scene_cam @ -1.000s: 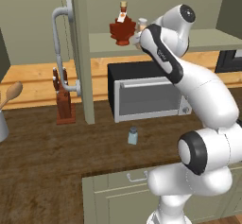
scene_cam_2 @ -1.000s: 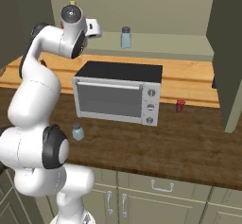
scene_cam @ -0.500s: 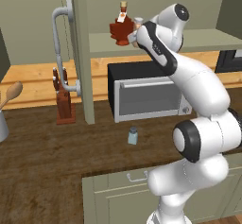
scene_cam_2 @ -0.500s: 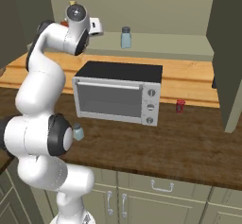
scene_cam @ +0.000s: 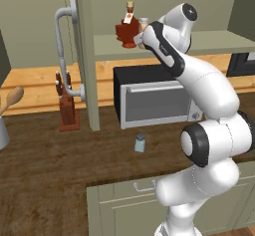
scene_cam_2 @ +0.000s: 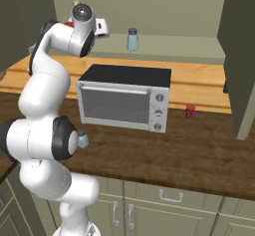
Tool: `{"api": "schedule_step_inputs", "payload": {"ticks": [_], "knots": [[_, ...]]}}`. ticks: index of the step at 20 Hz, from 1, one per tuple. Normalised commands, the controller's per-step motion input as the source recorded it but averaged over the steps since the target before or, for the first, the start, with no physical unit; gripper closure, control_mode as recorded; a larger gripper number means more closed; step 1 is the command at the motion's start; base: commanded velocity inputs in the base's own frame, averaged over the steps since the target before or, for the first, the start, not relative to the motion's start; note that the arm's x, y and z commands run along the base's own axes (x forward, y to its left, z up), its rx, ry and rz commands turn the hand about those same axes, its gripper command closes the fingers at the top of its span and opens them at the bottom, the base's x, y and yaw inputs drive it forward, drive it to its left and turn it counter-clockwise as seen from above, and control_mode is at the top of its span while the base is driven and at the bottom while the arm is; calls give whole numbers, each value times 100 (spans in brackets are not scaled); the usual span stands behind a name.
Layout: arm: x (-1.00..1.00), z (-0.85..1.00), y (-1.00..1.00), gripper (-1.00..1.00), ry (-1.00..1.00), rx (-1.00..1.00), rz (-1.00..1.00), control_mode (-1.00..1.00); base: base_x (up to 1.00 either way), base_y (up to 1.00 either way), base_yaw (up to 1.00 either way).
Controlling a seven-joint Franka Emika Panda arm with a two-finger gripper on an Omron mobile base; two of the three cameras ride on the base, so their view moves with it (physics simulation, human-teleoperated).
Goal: Put the shaker and condiment bottle from the counter next to their counterparts in the cabinet.
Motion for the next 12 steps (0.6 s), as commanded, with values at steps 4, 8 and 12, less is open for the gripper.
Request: {"api": "schedule_step_inputs", "payload": {"ticks": [4, 8, 12], "knots": [[-2, -10, 0, -100, -2, 0, 0, -100, 0, 0, 0], [-18, 2, 0, -100, -6, 0, 0, -100, 0, 0, 0], [-38, 8, 0, -100, -11, 0, 0, -100, 0, 0, 0]]}}
